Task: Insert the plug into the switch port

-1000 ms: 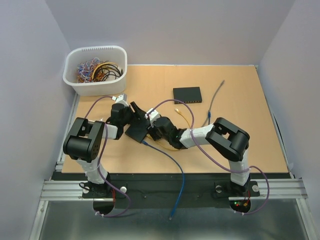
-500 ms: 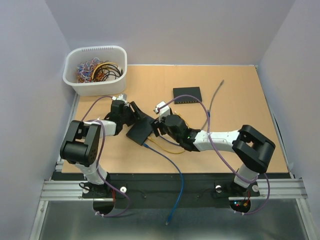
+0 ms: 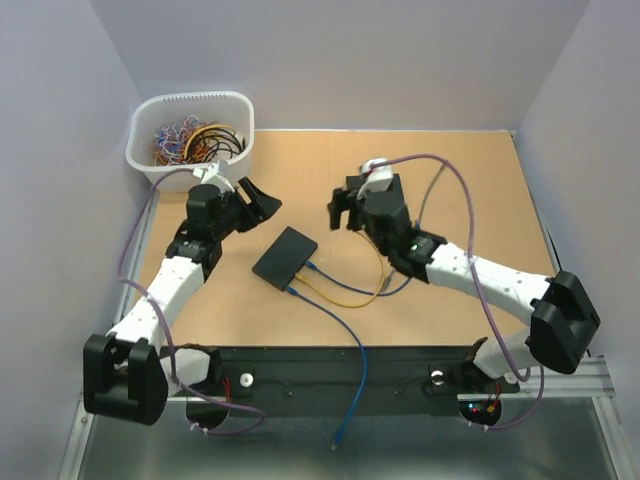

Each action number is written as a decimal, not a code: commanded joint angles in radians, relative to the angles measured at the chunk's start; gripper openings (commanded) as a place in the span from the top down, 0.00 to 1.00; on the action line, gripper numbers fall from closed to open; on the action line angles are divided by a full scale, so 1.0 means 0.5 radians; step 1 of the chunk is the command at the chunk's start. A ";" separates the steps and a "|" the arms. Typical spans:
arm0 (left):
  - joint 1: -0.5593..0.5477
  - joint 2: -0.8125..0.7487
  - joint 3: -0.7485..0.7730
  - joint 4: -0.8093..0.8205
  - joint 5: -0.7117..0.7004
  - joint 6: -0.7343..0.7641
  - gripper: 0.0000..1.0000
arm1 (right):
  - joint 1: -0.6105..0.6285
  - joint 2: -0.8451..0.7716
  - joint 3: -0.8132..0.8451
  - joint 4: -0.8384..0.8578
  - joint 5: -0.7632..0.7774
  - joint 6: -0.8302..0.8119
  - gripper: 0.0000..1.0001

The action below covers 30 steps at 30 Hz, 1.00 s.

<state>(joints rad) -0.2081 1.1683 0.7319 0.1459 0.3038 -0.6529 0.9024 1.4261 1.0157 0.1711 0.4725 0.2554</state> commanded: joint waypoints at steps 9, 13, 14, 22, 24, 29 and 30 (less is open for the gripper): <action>-0.396 -0.382 0.766 -0.086 0.077 -0.234 0.23 | -1.212 0.393 0.202 -0.400 -0.307 0.587 0.13; -0.516 -0.339 1.024 -0.114 0.027 -0.394 0.23 | -1.448 0.807 0.544 -0.455 -0.426 0.643 0.23; -0.529 -0.336 1.067 -0.117 0.021 -0.424 0.23 | -1.461 0.899 0.658 -0.498 -0.411 0.634 0.25; -0.587 -0.336 1.392 -0.148 -0.058 -0.535 0.18 | -1.473 1.543 1.343 -0.842 -0.108 0.471 0.28; -0.587 -0.345 1.417 -0.145 -0.080 -0.529 0.18 | -1.473 1.611 1.466 -0.921 -0.013 0.453 0.28; -0.584 -0.330 1.448 -0.120 -0.059 -0.526 0.17 | -1.492 1.685 1.515 -0.983 0.110 0.449 0.28; -0.587 -0.333 1.442 -0.117 -0.059 -0.529 0.16 | -1.495 1.685 1.503 -0.989 0.120 0.456 0.28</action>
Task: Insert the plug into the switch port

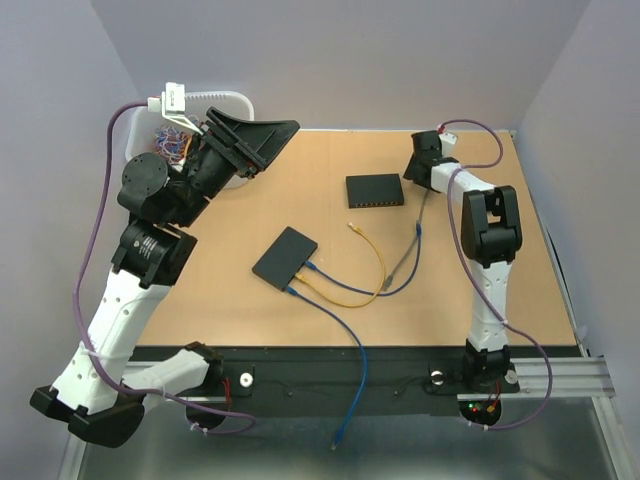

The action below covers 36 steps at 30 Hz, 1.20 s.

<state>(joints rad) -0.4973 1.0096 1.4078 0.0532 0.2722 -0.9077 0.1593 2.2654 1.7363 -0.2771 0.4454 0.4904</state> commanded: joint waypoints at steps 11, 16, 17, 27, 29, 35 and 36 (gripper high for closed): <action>-0.009 -0.059 -0.011 0.154 -0.050 -0.044 0.12 | -0.082 0.074 0.062 -0.093 0.042 0.022 0.43; -0.009 -0.092 -0.076 0.157 -0.072 -0.035 0.12 | -0.153 0.142 0.105 -0.093 -0.154 0.053 0.75; -0.009 -0.096 -0.088 0.097 -0.090 0.011 0.12 | -0.156 0.163 0.114 -0.093 -0.170 0.044 0.79; 0.013 -0.295 -0.536 0.013 -0.375 0.364 0.03 | -0.150 -0.090 0.062 0.124 -0.510 -0.183 1.00; 0.013 -0.325 -0.591 0.010 -0.461 0.422 0.03 | -0.135 -0.235 -0.075 0.232 -0.632 -0.257 1.00; 0.025 -0.369 -0.788 0.105 -0.501 0.518 0.02 | 0.043 -0.826 -0.423 0.505 -0.875 -0.446 0.99; 0.028 -0.363 -0.800 0.105 -0.495 0.512 0.02 | 0.116 -0.904 -0.475 0.523 -0.881 -0.465 1.00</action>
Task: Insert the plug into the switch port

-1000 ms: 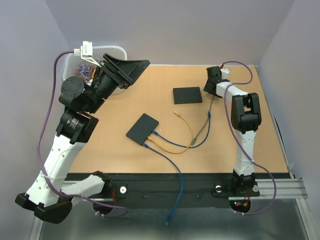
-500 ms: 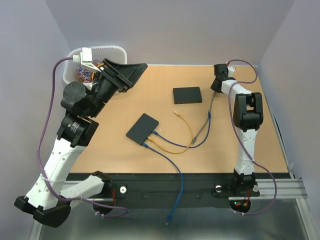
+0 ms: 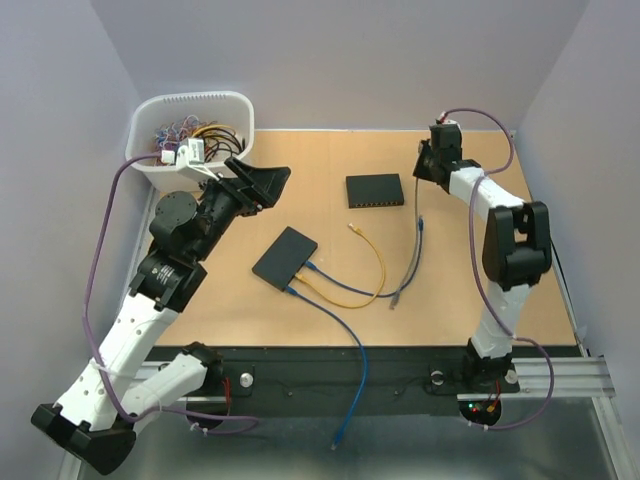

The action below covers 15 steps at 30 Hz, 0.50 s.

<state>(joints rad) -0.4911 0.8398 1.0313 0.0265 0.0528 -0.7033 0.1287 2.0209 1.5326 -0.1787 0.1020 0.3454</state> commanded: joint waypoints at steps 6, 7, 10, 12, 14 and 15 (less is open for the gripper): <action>0.212 0.121 -0.197 0.247 0.374 0.017 0.02 | 0.432 -0.890 -0.432 0.510 -0.764 -0.255 0.99; 0.255 0.124 -0.237 0.290 0.458 -0.029 0.02 | 0.445 -0.955 -0.503 0.553 -0.872 -0.243 1.00; 0.430 0.094 -0.497 0.749 0.744 -0.228 0.07 | 0.503 -1.170 -0.837 0.740 -1.136 -0.139 1.00; 0.479 0.091 -0.599 0.882 0.861 -0.296 0.07 | 0.552 -1.262 -0.936 0.802 -1.180 -0.105 0.99; 0.482 0.112 -0.633 0.895 0.870 -0.305 0.07 | 0.586 -1.345 -1.027 0.857 -1.284 -0.047 1.00; 0.482 0.136 -0.639 0.904 0.897 -0.302 0.06 | 0.598 -1.366 -1.049 0.903 -1.342 -0.025 0.99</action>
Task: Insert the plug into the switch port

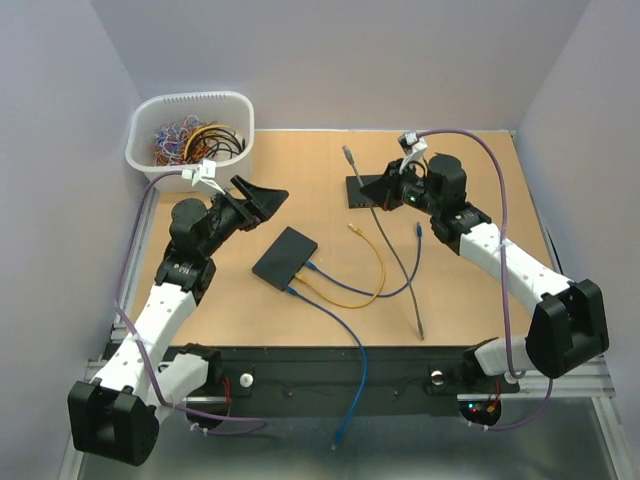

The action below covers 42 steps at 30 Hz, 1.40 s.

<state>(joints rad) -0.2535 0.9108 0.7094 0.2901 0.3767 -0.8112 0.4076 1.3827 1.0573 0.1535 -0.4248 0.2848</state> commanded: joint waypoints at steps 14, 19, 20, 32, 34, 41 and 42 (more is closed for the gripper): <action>-0.002 0.185 -0.106 0.754 0.437 -0.093 0.07 | 0.206 -0.173 -0.274 0.411 -0.555 0.194 1.00; -0.008 0.228 -0.179 1.005 0.510 -0.148 0.09 | 0.228 -0.118 -0.323 0.631 -0.816 0.341 1.00; -0.008 0.225 -0.201 1.121 0.517 -0.190 0.10 | 0.231 -0.115 -0.338 0.674 -0.844 0.402 1.00; -0.008 0.188 -0.342 1.567 0.612 -0.323 0.19 | 0.231 0.027 -0.356 1.009 -1.197 0.670 1.00; -0.008 0.194 -0.342 1.564 0.606 -0.317 0.19 | 0.228 0.020 -0.369 1.073 -1.218 0.743 0.99; -0.012 0.222 -0.369 1.586 0.606 -0.326 0.25 | 0.234 0.033 -0.390 1.233 -1.270 0.875 0.99; -0.012 0.222 -0.369 1.595 0.606 -0.329 0.25 | 0.237 0.036 -0.390 1.236 -1.273 0.885 1.00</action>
<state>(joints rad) -0.2543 1.0367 0.5350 1.0065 0.6586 -0.9703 0.5133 1.4090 0.8753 0.6670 -1.0252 0.6796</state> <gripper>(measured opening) 0.754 0.043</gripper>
